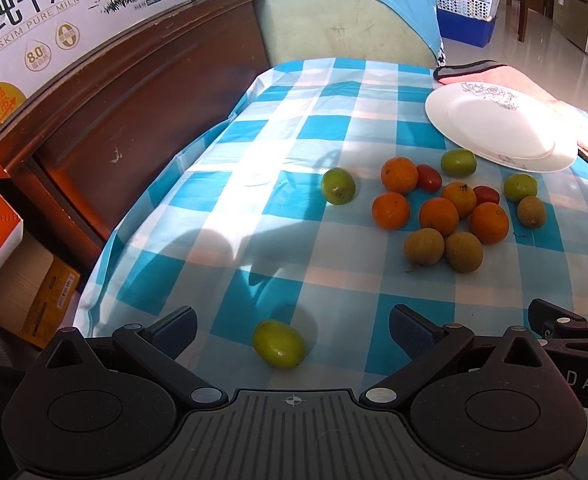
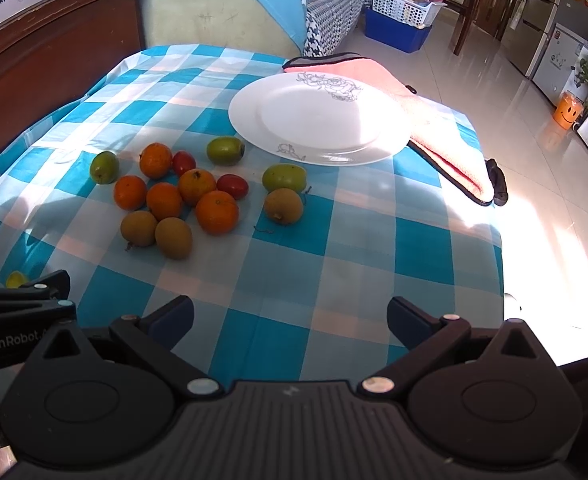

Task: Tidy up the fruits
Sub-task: 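Move the left gripper toward the lone green fruit on the cloth, then close the left gripper around the green fruit, then carry the green fruit over the plate with the left gripper while the right gripper grasps a yellow-brown fruit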

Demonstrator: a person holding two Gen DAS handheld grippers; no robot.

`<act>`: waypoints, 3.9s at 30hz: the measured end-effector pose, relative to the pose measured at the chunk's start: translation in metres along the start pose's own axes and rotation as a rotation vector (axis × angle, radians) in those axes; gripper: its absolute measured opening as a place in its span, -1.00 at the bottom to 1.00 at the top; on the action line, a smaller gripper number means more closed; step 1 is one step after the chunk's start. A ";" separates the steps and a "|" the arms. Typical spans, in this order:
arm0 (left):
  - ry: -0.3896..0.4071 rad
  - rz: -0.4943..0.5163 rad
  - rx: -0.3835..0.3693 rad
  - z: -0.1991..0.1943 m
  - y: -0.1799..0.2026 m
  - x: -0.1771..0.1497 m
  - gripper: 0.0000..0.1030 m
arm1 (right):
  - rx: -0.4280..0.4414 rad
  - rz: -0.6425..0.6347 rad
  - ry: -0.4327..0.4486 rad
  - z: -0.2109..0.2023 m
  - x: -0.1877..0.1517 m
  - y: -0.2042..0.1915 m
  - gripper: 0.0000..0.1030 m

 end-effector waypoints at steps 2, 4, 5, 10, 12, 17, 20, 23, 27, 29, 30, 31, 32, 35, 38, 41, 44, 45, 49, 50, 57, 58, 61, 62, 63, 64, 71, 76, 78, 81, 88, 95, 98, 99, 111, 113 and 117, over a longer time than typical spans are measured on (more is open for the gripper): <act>0.000 0.002 -0.003 0.000 -0.002 -0.001 0.98 | 0.003 -0.003 0.001 0.001 -0.001 -0.001 0.98; -0.007 -0.004 -0.020 0.001 -0.005 -0.002 0.98 | 0.015 -0.005 -0.001 0.001 -0.002 -0.001 0.98; -0.012 -0.013 -0.035 0.002 -0.007 -0.003 1.00 | 0.024 -0.005 -0.002 0.002 -0.002 -0.001 0.98; -0.034 -0.040 -0.071 0.007 -0.020 -0.007 1.00 | 0.059 0.042 0.009 0.002 -0.005 0.010 0.98; -0.035 -0.054 -0.094 0.008 -0.025 -0.008 1.00 | 0.089 0.085 0.031 0.000 -0.006 0.018 0.98; -0.001 -0.102 -0.141 0.005 -0.040 -0.007 1.00 | 0.131 0.141 0.099 -0.005 -0.014 0.034 0.98; 0.016 -0.130 -0.160 0.002 -0.049 -0.008 1.00 | 0.159 0.156 0.078 -0.001 -0.017 0.041 0.98; 0.014 -0.143 -0.173 0.003 -0.055 -0.009 1.00 | 0.153 0.179 0.063 0.001 -0.021 0.048 0.98; -0.001 -0.152 -0.168 0.006 -0.062 -0.011 0.99 | 0.134 0.193 0.062 0.001 -0.025 0.057 0.97; -0.005 -0.150 -0.162 0.006 -0.064 -0.013 0.99 | 0.130 0.213 0.058 0.002 -0.027 0.062 0.93; -0.003 -0.148 -0.155 0.006 -0.065 -0.013 0.98 | 0.128 0.223 0.056 0.003 -0.028 0.064 0.88; -0.002 -0.154 -0.153 0.007 -0.067 -0.013 0.98 | 0.126 0.231 0.051 0.004 -0.029 0.066 0.87; -0.003 -0.170 -0.155 0.007 -0.069 -0.012 0.98 | 0.124 0.240 0.045 0.005 -0.029 0.068 0.84; 0.006 -0.201 -0.168 0.005 -0.075 -0.008 0.98 | 0.133 0.265 0.040 0.006 -0.031 0.072 0.82; 0.008 -0.186 -0.143 0.004 -0.077 -0.007 0.97 | 0.142 0.257 0.043 0.005 -0.030 0.071 0.82; -0.001 -0.149 -0.167 0.002 -0.073 -0.014 0.96 | 0.153 0.239 0.054 0.004 -0.029 0.068 0.75; 0.001 -0.117 -0.168 0.004 -0.067 -0.017 0.95 | 0.160 0.240 0.056 0.004 -0.028 0.066 0.69; 0.004 -0.116 -0.174 0.004 -0.066 -0.018 0.90 | 0.165 0.249 0.058 0.004 -0.028 0.067 0.68; 0.010 -0.099 -0.189 0.008 -0.059 -0.021 0.77 | 0.180 0.265 0.060 0.006 -0.029 0.068 0.66; 0.007 -0.084 -0.184 0.010 -0.056 -0.022 0.73 | 0.178 0.262 0.060 0.006 -0.029 0.068 0.65; -0.011 -0.068 -0.189 0.016 -0.054 -0.027 0.48 | 0.187 0.263 0.067 0.008 -0.027 0.067 0.60; -0.015 -0.070 -0.189 0.017 -0.054 -0.027 0.45 | 0.186 0.261 0.068 0.008 -0.027 0.066 0.60; -0.014 -0.074 -0.191 0.019 -0.053 -0.028 0.34 | 0.187 0.255 0.066 0.009 -0.027 0.064 0.57; -0.011 -0.074 -0.191 0.019 -0.053 -0.028 0.29 | 0.189 0.256 0.066 0.009 -0.027 0.063 0.54; -0.010 -0.073 -0.191 0.019 -0.053 -0.028 0.22 | 0.193 0.258 0.067 0.009 -0.027 0.063 0.51; -0.012 -0.070 -0.191 0.020 -0.052 -0.028 0.18 | 0.197 0.261 0.068 0.009 -0.027 0.064 0.49; -0.011 -0.065 -0.196 0.025 -0.047 -0.028 -0.13 | 0.214 0.279 0.090 0.014 -0.022 0.065 0.30; -0.002 -0.073 -0.212 0.025 -0.047 -0.027 -0.38 | 0.245 0.313 0.114 0.023 -0.013 0.065 0.12; 0.000 -0.082 -0.217 0.025 -0.048 -0.027 -0.38 | 0.241 0.313 0.120 0.027 -0.008 0.064 0.09; 0.004 -0.095 -0.224 0.026 -0.048 -0.026 -0.39 | 0.245 0.303 0.148 0.031 0.001 0.062 0.01; 0.025 -0.125 -0.235 0.027 -0.047 -0.021 -0.39 | 0.256 0.279 0.170 0.044 0.016 0.054 -0.05; 0.029 -0.145 -0.266 0.030 -0.040 -0.011 -0.39 | 0.246 0.258 0.159 0.058 0.023 0.051 -0.31; 0.028 -0.157 -0.280 0.031 -0.036 -0.005 -0.39 | 0.258 0.249 0.158 0.062 0.023 0.049 -0.44; 0.031 -0.158 -0.283 0.031 -0.034 -0.003 -0.39 | 0.257 0.243 0.162 0.063 0.023 0.048 -0.44; 0.068 -0.096 -0.336 0.025 -0.011 0.015 -0.39 | 0.284 0.117 0.156 0.041 0.026 0.040 -0.45; 0.064 -0.086 -0.342 0.025 -0.008 0.017 -0.39 | 0.294 0.067 0.165 0.034 0.029 0.040 -0.45; 0.075 -0.040 -0.363 0.024 0.002 0.024 -0.39 | 0.350 0.036 0.161 0.026 0.036 0.046 -0.45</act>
Point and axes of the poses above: each gripper's, at about its wrist camera, not at the fingertips, and z roughly the way its jaws point, y to its right, x to its top, the point moved 2 cm from there along z, roughly the way its jaws point, and after that the axes turned 11 degrees about -z, right-handed, at the moved point
